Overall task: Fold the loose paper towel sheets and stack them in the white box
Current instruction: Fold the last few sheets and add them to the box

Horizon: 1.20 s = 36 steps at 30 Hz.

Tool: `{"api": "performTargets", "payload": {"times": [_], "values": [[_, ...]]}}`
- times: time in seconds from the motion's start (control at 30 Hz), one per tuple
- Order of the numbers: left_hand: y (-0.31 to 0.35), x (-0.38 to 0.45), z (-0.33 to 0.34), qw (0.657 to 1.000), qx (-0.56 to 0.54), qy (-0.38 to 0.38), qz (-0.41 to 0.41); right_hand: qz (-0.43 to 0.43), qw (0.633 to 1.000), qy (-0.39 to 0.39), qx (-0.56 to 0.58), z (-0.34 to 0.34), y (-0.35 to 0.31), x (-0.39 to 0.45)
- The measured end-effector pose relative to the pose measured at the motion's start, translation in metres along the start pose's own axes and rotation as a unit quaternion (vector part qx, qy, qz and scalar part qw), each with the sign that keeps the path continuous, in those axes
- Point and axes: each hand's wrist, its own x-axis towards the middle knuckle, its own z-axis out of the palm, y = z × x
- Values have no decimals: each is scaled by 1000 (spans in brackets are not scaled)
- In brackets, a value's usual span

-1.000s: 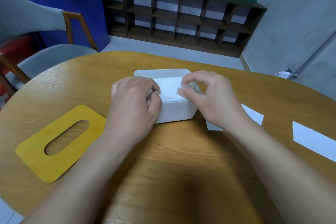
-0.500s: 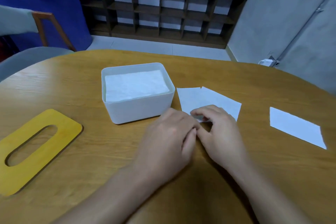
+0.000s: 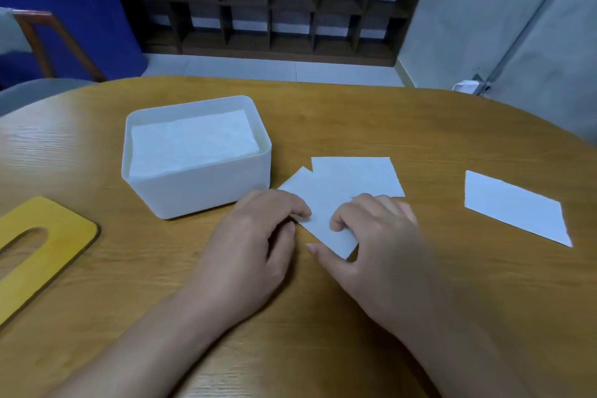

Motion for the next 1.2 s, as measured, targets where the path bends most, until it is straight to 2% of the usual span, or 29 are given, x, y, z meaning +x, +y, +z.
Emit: {"api": "performTargets", "payload": {"times": [0.2, 0.3, 0.43, 0.57, 0.7, 0.8, 0.9, 0.97, 1.0, 1.07, 1.13, 1.2], "values": [[-1, -1, 0, 998, 30, -49, 25, -66, 995, -55, -45, -15, 5, -10], [1, -3, 1, 995, 53, -72, 47, -69, 995, -68, -11, -24, 8, -13], [3, 0, 1, 998, 38, -13, 57, -32, 990, -83, 108, -35, 19, -12], [11, 3, -3, 997, 2, 31, 71, -12, 973, -38, 225, -48, 16, -13], [24, 1, -7, 993, 7, 69, 98, -20, 975, 18, 221, -51, 10, -17], [33, -2, -12, 994, -77, 68, 20, 48, 965, 34, 254, -50, 13, -18], [32, -1, -11, 973, -203, -29, -109, 120, 930, -51, 345, -50, 18, -15], [29, 0, -11, 955, -239, -89, -149, 122, 930, -122, 325, -49, 22, -13], [27, -1, -11, 959, -215, -106, -149, 111, 937, -152, 294, -48, 23, -14], [23, -6, -8, 982, -95, -125, -107, 73, 960, -183, 200, -45, 24, -15], [23, -10, -6, 991, 9, -126, -48, 36, 975, -188, 116, -43, 24, -14], [21, -9, -2, 993, 44, -113, -5, 21, 978, -188, 87, -43, 24, -12]]}}
